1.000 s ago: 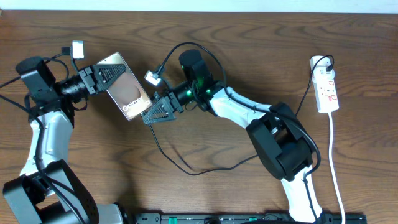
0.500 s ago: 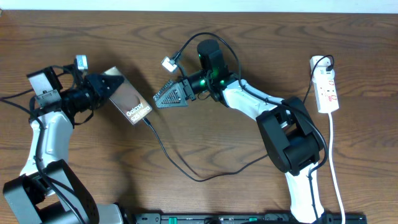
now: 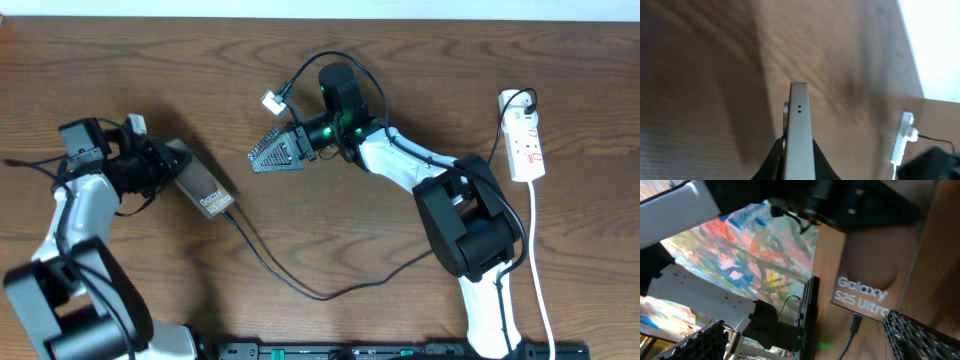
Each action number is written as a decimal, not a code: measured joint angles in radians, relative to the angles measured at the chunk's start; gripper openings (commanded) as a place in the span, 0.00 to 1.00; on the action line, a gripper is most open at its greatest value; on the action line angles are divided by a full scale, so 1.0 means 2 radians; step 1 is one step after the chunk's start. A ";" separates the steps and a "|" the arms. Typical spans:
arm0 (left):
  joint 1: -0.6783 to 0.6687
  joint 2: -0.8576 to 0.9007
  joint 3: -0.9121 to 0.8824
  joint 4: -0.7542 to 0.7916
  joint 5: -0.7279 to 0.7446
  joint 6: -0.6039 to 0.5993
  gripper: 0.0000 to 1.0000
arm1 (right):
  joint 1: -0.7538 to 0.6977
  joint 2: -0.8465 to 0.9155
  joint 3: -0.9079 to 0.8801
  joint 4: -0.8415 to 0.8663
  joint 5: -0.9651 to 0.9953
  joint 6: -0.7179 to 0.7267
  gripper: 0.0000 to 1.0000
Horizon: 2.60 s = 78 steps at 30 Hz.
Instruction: Plug charger to phone and switch on socket
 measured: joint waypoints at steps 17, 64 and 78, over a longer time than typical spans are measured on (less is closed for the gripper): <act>0.000 0.087 0.000 0.001 -0.010 0.002 0.07 | 0.000 0.000 0.000 -0.002 0.000 0.000 0.99; 0.000 0.095 -0.006 -0.030 -0.033 -0.016 0.07 | 0.000 0.000 0.000 -0.011 0.000 0.000 0.99; 0.000 0.094 -0.011 -0.027 -0.018 -0.015 0.28 | 0.000 0.000 0.000 -0.011 0.000 0.000 0.99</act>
